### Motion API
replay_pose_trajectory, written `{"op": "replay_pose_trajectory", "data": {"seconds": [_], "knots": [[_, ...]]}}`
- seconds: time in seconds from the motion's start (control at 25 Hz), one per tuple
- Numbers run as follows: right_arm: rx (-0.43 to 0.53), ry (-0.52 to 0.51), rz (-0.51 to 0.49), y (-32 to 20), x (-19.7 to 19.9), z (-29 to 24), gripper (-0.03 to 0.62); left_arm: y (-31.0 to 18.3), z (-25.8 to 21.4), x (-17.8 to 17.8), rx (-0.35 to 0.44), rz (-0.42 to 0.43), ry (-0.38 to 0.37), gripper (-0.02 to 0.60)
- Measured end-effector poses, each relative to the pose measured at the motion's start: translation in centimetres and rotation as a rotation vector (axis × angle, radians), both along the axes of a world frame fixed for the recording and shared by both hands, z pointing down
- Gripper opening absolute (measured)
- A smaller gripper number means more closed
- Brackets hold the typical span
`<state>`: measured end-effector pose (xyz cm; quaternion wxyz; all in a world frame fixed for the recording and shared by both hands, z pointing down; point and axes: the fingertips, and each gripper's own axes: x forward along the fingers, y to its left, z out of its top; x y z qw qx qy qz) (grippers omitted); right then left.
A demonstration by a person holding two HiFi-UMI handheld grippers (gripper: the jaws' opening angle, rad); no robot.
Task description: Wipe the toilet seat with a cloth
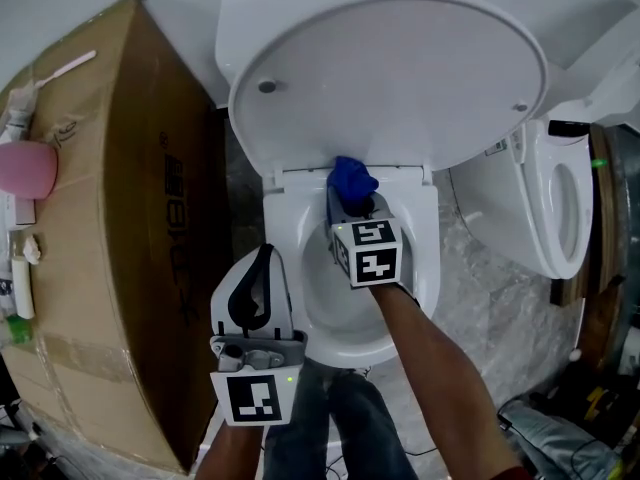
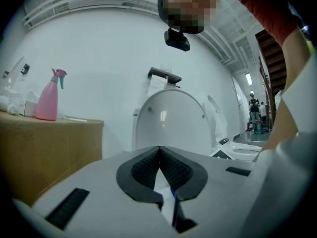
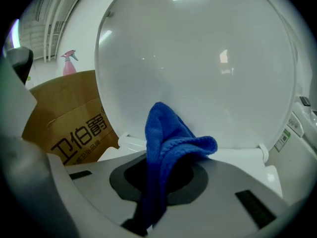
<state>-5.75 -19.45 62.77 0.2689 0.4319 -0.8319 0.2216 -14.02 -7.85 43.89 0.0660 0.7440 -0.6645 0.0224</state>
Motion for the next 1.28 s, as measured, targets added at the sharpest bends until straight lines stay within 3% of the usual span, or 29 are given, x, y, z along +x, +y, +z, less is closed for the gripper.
{"op": "replay_pose_trajectory", "data": {"seconds": [0.32, 0.88, 1.28], "knots": [[-0.003, 0.011, 0.028, -0.9, 3.4, 0.0, 0.061, -0.8, 0.2, 1.9, -0.007, 0.022, 0.003, 0.015], [-0.072, 0.088, 0.191, -2.4, 16.9, 0.9, 0.061, -1.4, 0.4, 8.0, -0.023, 0.092, 0.01, 0.015], [-0.134, 0.09, 0.221, 0.7, 20.5, 1.6, 0.061, -0.6, 0.1, 11.1, -0.025, 0.121, 0.01, 0.015]]}}
